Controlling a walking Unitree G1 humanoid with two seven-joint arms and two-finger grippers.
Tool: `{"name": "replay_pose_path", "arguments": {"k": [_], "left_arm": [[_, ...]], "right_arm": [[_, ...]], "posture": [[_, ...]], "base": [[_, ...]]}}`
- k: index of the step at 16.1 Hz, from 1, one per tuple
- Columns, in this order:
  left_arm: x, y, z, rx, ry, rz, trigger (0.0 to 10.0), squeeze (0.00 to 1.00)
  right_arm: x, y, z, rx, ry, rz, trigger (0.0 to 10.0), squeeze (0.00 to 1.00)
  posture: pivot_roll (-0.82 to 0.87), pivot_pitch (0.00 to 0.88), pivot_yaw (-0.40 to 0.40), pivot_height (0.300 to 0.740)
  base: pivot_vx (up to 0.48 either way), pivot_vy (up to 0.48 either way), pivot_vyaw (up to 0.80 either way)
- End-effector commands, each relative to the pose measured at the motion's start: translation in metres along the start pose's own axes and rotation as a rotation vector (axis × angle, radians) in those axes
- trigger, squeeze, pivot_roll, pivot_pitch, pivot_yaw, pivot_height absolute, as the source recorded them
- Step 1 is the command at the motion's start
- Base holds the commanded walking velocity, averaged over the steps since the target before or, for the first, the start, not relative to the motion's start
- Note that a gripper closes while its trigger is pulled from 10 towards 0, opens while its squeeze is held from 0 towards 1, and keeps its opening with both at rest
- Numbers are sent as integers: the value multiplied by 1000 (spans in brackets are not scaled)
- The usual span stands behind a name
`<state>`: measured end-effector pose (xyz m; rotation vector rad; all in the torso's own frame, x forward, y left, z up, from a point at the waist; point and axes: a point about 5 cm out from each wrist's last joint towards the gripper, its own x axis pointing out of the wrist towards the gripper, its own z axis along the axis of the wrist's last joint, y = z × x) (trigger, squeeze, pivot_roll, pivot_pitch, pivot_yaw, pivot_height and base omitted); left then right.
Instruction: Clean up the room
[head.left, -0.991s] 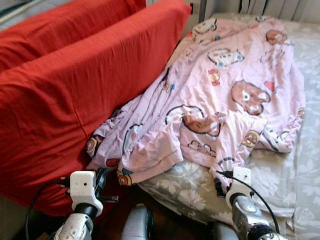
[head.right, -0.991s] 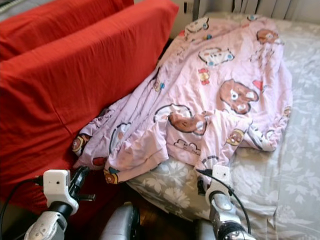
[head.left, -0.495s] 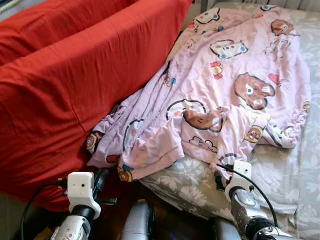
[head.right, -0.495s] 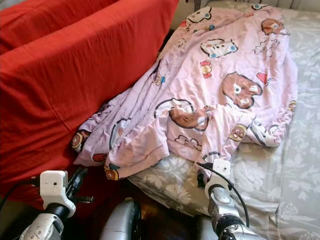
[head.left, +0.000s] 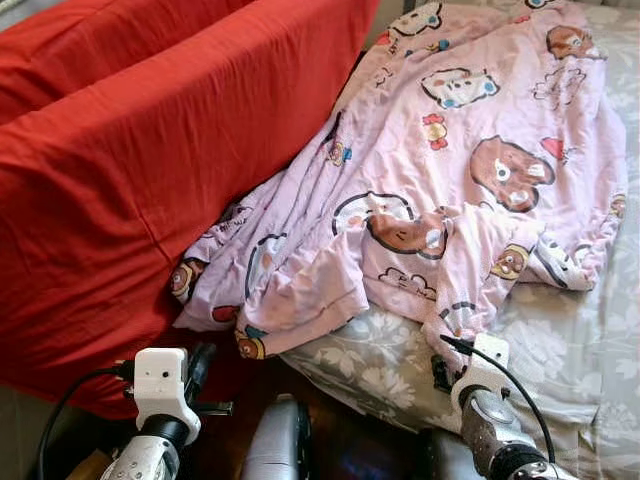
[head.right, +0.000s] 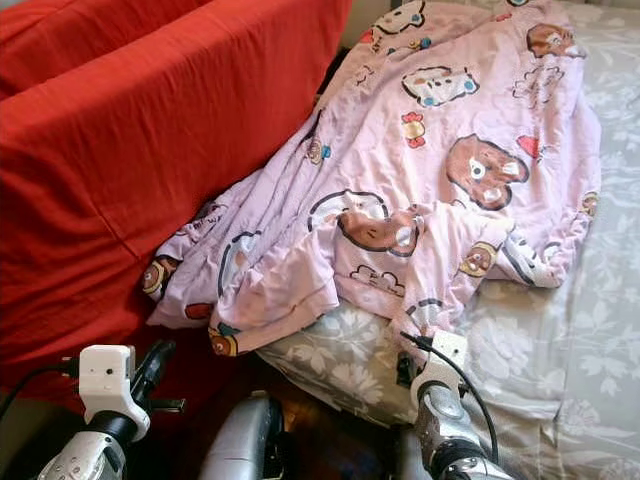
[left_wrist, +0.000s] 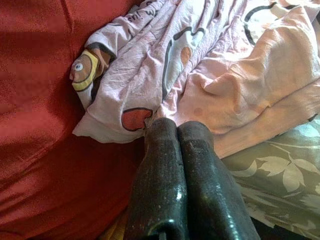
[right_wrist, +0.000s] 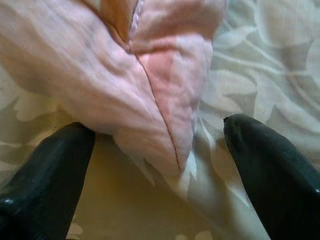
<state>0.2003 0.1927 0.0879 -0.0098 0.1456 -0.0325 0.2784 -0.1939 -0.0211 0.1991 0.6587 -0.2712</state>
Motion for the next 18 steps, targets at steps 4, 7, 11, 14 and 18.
{"name": "replay_pose_path", "arguments": {"k": [4, 7, 11, 14, 18], "left_arm": [[-5, 2, -1, 12, 24, -1, 10000, 0], [-5, 2, -2, 13, 26, 0, 10000, 0], [-4, 2, -2, 14, 25, 0, 10000, 0], [-5, 1, -3, 11, 29, 2, 10000, 0], [-1, 0, -4, 7, 29, 2, 10000, 0]], "right_arm": [[-2, 0, -14, 26, 51, -2, 0, 0], [-2, 1, -14, 29, 46, 6, 0, 0], [-3, 3, -15, 34, 36, 16, 0, 0], [-3, 11, -9, 19, -10, 68, 0, 0], [-3, 14, -10, 13, -20, 78, 0, 0]], "posture": [[274, 243, 117, 648], [274, 239, 119, 648], [273, 236, 120, 648], [272, 236, 120, 648], [265, 226, 117, 648]], "base": [[0, 0, 0], [0, 0, 0], [0, 0, 0], [0, 0, 0], [0, 0, 0]]}}
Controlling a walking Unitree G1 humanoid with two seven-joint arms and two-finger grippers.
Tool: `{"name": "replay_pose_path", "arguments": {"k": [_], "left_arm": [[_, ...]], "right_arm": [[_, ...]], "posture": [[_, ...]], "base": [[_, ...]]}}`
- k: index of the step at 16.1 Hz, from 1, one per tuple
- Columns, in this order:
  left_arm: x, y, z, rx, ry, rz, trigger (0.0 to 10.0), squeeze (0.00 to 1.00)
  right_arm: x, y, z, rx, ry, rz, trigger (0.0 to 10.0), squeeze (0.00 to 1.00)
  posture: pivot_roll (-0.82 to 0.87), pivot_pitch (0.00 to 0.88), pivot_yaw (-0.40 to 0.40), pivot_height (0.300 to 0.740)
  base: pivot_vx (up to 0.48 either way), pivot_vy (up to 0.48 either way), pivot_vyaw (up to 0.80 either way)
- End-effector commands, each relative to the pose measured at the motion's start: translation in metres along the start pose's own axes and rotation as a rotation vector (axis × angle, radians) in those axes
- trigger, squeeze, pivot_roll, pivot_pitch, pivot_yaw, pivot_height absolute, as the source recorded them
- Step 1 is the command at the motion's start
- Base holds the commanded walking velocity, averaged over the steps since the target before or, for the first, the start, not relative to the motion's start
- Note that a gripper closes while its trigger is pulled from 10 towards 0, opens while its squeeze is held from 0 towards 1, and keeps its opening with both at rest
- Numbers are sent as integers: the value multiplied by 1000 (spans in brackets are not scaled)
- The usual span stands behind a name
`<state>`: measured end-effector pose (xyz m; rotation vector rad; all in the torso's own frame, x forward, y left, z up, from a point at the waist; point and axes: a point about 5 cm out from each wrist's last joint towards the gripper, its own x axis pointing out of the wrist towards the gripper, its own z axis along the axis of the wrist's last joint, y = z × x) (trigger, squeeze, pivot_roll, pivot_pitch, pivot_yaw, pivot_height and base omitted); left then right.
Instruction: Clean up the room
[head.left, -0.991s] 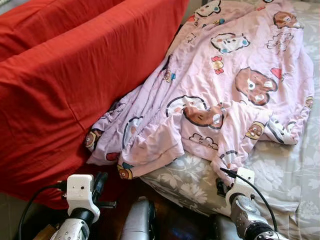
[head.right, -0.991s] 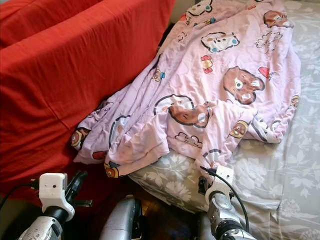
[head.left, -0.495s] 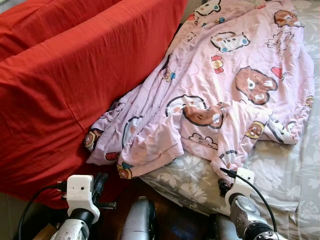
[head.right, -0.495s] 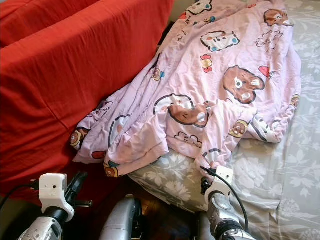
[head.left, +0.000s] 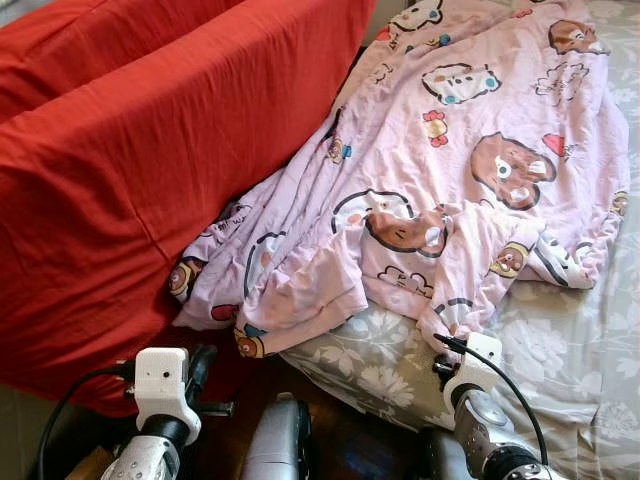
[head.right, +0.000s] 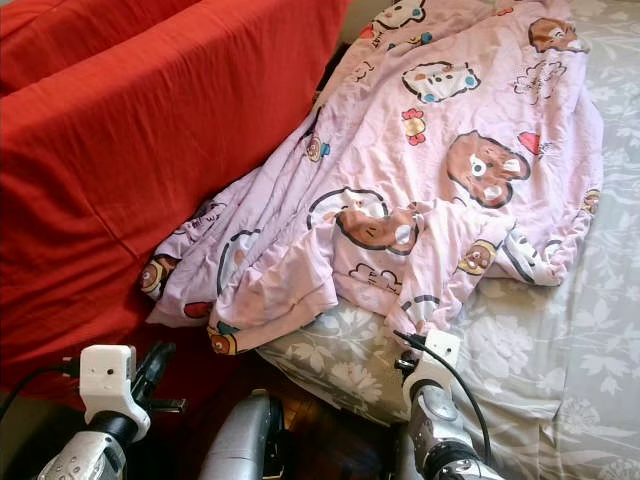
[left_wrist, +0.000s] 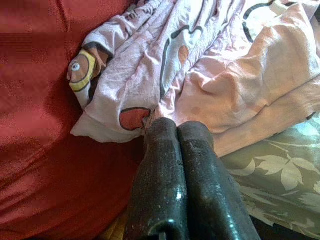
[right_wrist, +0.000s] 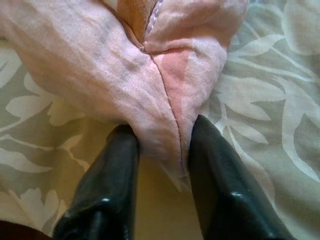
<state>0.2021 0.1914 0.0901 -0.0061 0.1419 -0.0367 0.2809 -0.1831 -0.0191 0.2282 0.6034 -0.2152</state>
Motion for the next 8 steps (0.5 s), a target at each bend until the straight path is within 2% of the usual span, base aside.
{"name": "replay_pose_path", "arguments": {"k": [1, 5, 8], "left_arm": [[-2, 1, -7, 2, 32, 6, 10000, 0], [10, -1, -11, -5, 28, 4, 10000, 0], [19, 5, -17, -9, 37, 23, 10000, 0]], "right_arm": [[-2, 4, -9, 1, 24, 15, 0, 0], [-1, 1, -7, -4, 22, 10, 0, 0], [-1, -1, -3, -8, 12, 9, 0, 0]], "posture": [[257, 217, 115, 648], [248, 171, 102, 648], [232, 124, 92, 648]], "base": [[0, 0, 0], [0, 0, 0], [0, 0, 0]]}}
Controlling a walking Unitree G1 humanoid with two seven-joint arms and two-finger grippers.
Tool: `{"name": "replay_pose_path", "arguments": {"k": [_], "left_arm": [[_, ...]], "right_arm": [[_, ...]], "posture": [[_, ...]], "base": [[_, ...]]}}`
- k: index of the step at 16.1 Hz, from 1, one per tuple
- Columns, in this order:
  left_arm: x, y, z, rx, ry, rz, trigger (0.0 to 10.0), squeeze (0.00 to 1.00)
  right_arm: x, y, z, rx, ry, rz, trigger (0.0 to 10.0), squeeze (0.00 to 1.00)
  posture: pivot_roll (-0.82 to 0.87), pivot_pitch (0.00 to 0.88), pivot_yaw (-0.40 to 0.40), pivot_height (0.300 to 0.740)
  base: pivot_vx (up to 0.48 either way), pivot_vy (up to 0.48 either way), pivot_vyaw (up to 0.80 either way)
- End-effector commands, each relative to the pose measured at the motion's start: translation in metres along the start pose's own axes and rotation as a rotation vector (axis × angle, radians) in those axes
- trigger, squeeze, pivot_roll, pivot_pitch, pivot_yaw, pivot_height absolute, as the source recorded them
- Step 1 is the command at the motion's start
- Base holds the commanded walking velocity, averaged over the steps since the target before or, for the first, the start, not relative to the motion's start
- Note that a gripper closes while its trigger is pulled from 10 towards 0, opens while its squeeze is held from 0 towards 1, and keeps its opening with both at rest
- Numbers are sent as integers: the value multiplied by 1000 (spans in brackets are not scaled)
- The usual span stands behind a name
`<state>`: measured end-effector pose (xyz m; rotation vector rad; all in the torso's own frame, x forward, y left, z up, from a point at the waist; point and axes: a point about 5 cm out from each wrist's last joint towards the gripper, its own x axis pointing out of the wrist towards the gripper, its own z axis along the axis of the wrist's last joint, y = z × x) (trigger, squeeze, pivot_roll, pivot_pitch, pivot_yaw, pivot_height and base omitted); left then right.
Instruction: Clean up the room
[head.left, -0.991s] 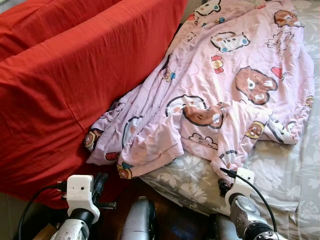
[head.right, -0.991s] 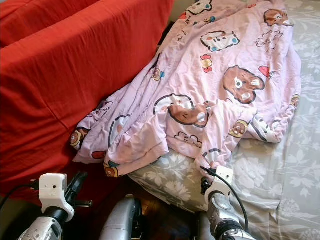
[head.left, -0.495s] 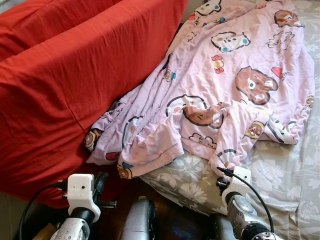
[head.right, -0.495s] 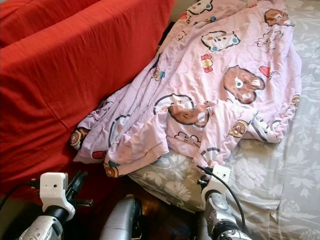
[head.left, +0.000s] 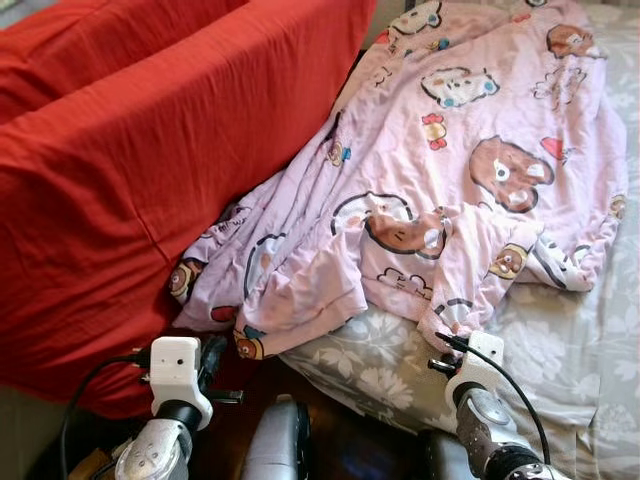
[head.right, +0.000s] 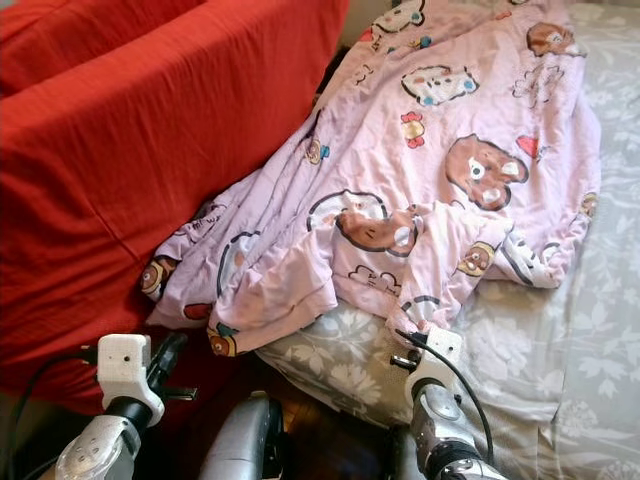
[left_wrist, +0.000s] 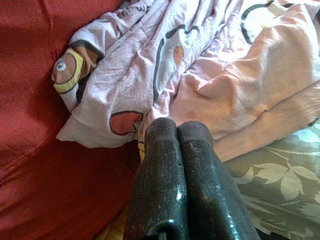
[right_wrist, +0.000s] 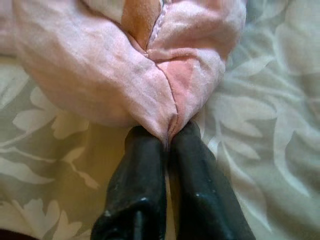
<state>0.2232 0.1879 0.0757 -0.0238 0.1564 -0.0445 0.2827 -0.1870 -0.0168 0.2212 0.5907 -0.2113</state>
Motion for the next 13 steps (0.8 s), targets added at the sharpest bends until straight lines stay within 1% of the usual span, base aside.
{"name": "replay_pose_path", "arguments": {"k": [1, 2, 3, 4, 5, 6, 7, 8, 11, 13], "left_arm": [[-1, 10, -8, 8, 23, 39, 10000, 0], [5, 13, -12, 6, 24, 52, 10000, 0], [13, 17, -14, -4, 14, 74, 10000, 0], [16, 18, -14, -12, 11, 82, 10000, 0], [20, 20, -15, -14, 11, 87, 10000, 0], [24, 21, -18, -20, 11, 92, 10000, 0], [29, 21, -20, -22, 16, 93, 10000, 0], [33, 23, -26, -29, 24, 102, 10000, 0], [41, 27, -36, -44, 44, 126, 10000, 0], [48, 30, -41, -59, 53, 141, 10000, 0]], "right_arm": [[-1, 0, -4, 4, 12, 3, 0, 0], [0, 1, 1, 5, -9, 13, 0, 0], [0, 5, 6, -25, -48, 59, 0, 0], [0, 5, 8, -39, -64, 71, 0, 0], [0, 3, 11, -31, -94, 77, 0, 0], [-1, 0, 13, -41, -125, 78, 0, 0], [-2, -3, 15, -63, -153, 75, 1647, 0], [-5, -6, 16, -64, -198, 81, 10000, 0], [-9, -10, 22, -5, -277, 84, 10000, 0], [-7, -9, 29, 6, -296, 71, 10000, 0]], "posture": [[222, 99, 87, 648], [207, 67, 78, 648], [183, 34, 72, 648], [173, 20, 70, 648], [156, 0, 67, 648], [133, 0, 65, 648], [120, 0, 63, 648], [99, 0, 61, 648], [72, 0, 58, 648], [62, 0, 55, 678]], "base": [[0, 0, 0], [0, 0, 0], [0, 0, 0], [0, 0, 0], [0, 0, 0], [0, 0, 0], [0, 0, 0], [0, 0, 0], [0, 0, 0], [0, 0, 0]]}}
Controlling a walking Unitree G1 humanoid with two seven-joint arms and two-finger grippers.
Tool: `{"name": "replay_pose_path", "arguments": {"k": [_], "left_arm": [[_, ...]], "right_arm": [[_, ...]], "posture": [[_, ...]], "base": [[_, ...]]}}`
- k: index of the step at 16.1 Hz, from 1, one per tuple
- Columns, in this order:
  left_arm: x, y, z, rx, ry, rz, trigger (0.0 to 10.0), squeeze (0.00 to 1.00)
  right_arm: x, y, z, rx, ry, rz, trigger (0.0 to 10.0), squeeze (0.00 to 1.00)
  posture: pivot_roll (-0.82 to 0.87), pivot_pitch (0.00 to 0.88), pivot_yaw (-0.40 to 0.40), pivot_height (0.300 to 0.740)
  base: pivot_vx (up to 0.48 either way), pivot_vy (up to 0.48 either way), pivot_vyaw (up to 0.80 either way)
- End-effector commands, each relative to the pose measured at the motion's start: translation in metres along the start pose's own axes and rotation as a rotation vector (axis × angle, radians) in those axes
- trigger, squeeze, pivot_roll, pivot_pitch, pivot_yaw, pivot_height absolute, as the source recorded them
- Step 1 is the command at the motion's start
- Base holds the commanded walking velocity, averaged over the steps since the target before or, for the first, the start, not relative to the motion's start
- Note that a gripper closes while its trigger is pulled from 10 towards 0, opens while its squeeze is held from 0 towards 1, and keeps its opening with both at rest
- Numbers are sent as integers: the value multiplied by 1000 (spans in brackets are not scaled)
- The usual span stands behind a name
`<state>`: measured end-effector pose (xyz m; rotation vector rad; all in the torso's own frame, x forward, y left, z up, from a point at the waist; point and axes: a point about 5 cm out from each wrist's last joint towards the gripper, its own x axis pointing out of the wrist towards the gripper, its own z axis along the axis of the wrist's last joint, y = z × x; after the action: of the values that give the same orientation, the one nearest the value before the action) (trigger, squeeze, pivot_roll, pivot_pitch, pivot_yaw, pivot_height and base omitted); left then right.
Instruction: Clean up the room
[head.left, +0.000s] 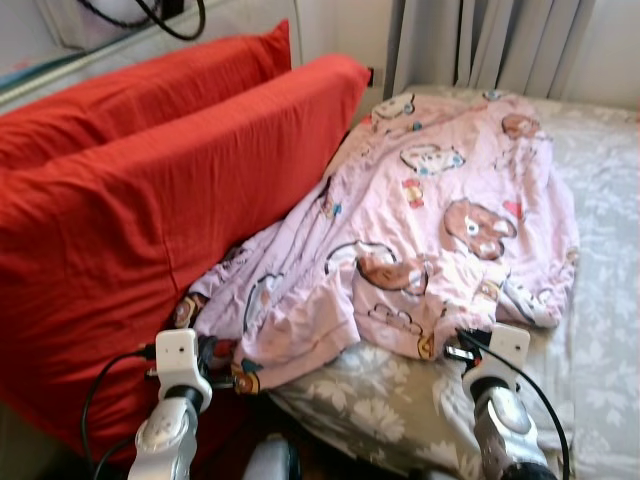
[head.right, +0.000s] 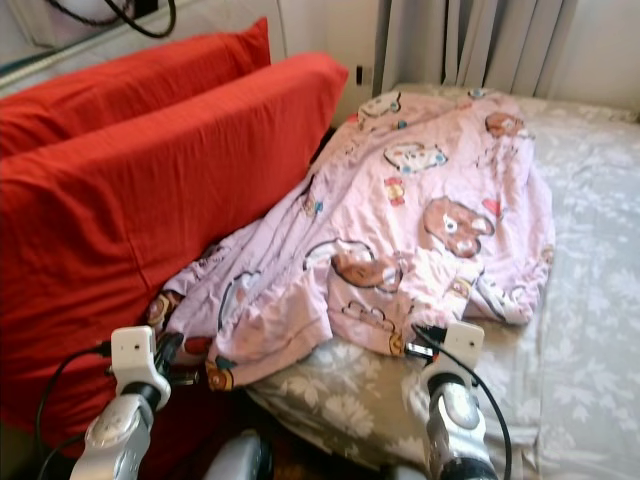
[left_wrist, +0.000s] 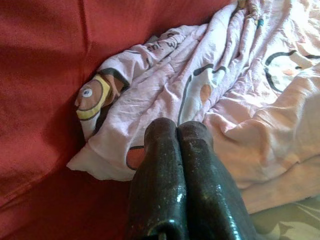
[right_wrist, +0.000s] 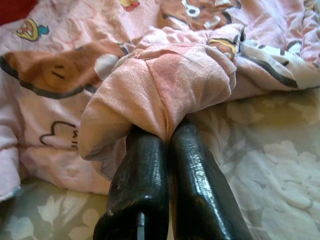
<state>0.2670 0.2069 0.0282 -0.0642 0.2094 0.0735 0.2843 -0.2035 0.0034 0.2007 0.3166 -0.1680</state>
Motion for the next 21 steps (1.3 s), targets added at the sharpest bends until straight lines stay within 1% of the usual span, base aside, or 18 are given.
{"name": "replay_pose_path", "arguments": {"k": [1, 6, 7, 9, 11, 12, 14, 17, 18, 20, 21], "left_arm": [[1, 8, -3, -12, 3, 29, 10000, 0], [1, 12, -16, -29, 33, 59, 10000, 0], [1, 14, -18, -35, 41, 67, 10000, 0], [-6, 19, -34, -70, 103, 100, 10000, 0], [-11, 22, -45, -70, 149, 111, 10000, 0], [-12, 22, -46, -69, 155, 112, 10000, 0], [-19, 24, -59, -66, 215, 125, 10000, 0], [-36, 25, -84, -72, 345, 146, 10000, 0], [-37, 26, -86, -72, 354, 148, 10000, 0], [-46, 27, -96, -73, 397, 160, 10000, 0], [-53, 25, -104, -69, 439, 161, 10000, 0]], "right_arm": [[4, 4, 9, 16, -31, 2, 10000, 0], [10, 13, 18, 34, -52, 18, 10000, 0], [10, 13, 18, 34, -52, 17, 10000, 0], [9, 12, 18, 33, -53, 16, 10000, 0], [9, 11, 18, 25, -51, 15, 10000, 0], [9, 10, 17, 20, -49, 12, 10000, 0], [9, 11, 21, 23, -80, 27, 10000, 0], [10, 13, 25, 8, -106, 39, 10000, 0], [10, 14, 26, 1, -108, 43, 10000, 0], [10, 15, 28, 3, -128, 56, 10000, 0], [9, 13, 26, -4, -118, 55, 10000, 0]], "posture": [[62, 0, 54, 688], [63, 0, 50, 740], [62, 0, 51, 740], [56, 0, 52, 740], [57, 0, 49, 740], [57, 0, 48, 740], [55, 0, 43, 740], [51, 0, 42, 740], [49, 0, 43, 740], [46, 0, 38, 740], [53, 0, 34, 740]], "base": [[0, 0, 0], [0, 0, 0], [0, 0, 0], [0, 0, 0], [0, 0, 0], [0, 0, 0], [0, 0, 0], [0, 0, 0], [0, 0, 0], [0, 0, 0], [0, 0, 0]]}}
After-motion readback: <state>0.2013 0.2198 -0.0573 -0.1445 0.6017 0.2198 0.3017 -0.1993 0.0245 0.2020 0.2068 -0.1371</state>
